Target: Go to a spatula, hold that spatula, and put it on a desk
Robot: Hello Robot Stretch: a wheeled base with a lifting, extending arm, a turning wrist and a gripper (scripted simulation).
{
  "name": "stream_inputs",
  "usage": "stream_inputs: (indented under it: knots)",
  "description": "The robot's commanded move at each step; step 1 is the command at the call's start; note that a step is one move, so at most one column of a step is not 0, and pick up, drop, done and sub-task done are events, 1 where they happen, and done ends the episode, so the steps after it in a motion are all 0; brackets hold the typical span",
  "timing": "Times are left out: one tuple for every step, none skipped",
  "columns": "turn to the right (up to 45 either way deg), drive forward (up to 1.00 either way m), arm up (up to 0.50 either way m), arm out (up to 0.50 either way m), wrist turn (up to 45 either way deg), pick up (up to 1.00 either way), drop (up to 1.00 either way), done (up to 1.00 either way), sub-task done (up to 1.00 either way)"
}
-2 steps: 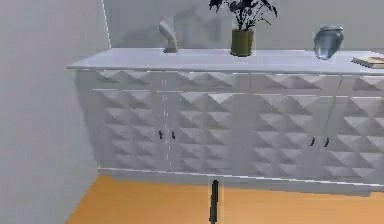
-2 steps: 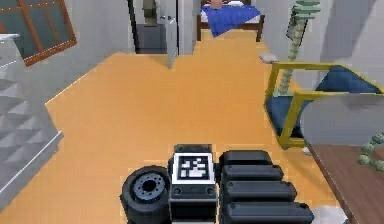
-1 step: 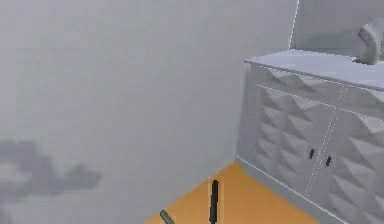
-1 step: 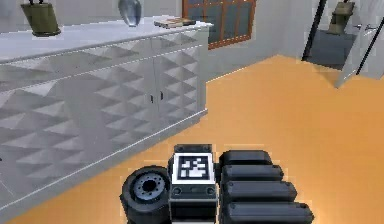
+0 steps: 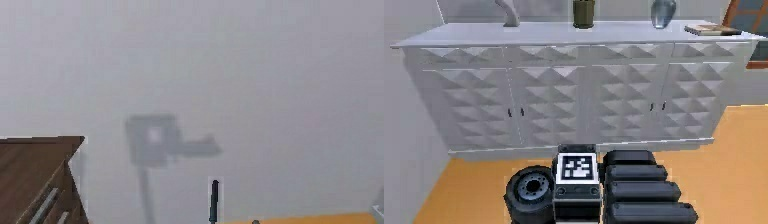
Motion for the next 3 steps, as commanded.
stream_inputs:
  knots:
    - [45.0, 0.00, 0.00, 0.00, 0.0, 0.00, 0.00, 0.00, 0.00]
    - [45.0, 0.00, 0.00, 0.00, 0.0, 0.00, 0.00, 0.00, 0.00]
    - [3.0, 0.00, 0.00, 0.00, 0.0, 0.00, 0.00, 0.00, 0.00]
